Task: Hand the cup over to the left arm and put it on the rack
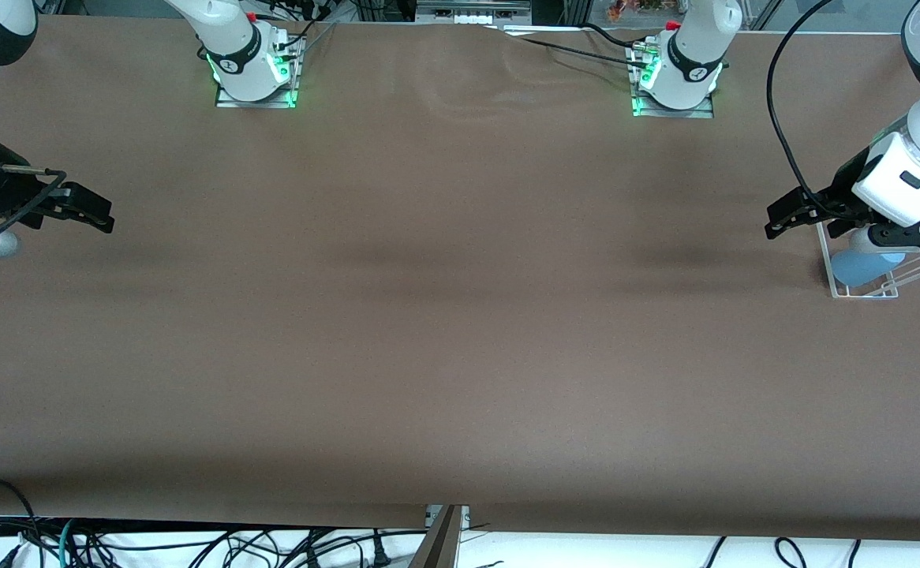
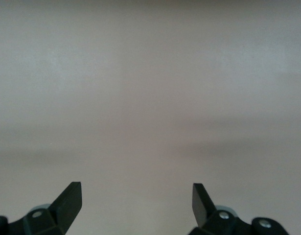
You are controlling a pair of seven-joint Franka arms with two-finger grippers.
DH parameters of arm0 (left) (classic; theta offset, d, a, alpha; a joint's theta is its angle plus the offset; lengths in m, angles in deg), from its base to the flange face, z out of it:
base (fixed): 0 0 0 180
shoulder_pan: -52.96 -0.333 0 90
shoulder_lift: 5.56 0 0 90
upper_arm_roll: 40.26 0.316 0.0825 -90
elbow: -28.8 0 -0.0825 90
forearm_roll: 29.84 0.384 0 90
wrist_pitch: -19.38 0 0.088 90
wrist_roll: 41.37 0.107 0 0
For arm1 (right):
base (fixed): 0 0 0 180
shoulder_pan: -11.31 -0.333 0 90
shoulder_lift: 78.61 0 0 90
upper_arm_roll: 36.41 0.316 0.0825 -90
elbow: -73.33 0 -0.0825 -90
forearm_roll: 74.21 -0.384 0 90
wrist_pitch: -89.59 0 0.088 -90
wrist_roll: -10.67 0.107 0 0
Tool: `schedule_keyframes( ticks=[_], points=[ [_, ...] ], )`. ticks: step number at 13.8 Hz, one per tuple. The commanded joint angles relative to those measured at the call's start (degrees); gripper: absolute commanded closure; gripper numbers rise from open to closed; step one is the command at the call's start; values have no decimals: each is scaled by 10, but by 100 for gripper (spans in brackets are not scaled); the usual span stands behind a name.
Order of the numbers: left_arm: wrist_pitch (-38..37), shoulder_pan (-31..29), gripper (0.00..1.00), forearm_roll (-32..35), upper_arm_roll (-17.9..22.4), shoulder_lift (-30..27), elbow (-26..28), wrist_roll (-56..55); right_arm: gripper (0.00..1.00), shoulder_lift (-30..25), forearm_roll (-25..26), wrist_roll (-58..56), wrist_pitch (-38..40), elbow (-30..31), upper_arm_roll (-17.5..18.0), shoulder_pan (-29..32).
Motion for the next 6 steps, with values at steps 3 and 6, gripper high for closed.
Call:
schedule_keyframes(
  ticks=[3, 6],
  points=[
    [5, 26, 0, 50, 24, -15, 16, 34, 0, -4, 3, -10, 4, 2, 5, 7],
    [5, 25, 0, 50, 24, -15, 15, 33, 0, -4, 2, -10, 4, 2, 5, 7]
  ],
)
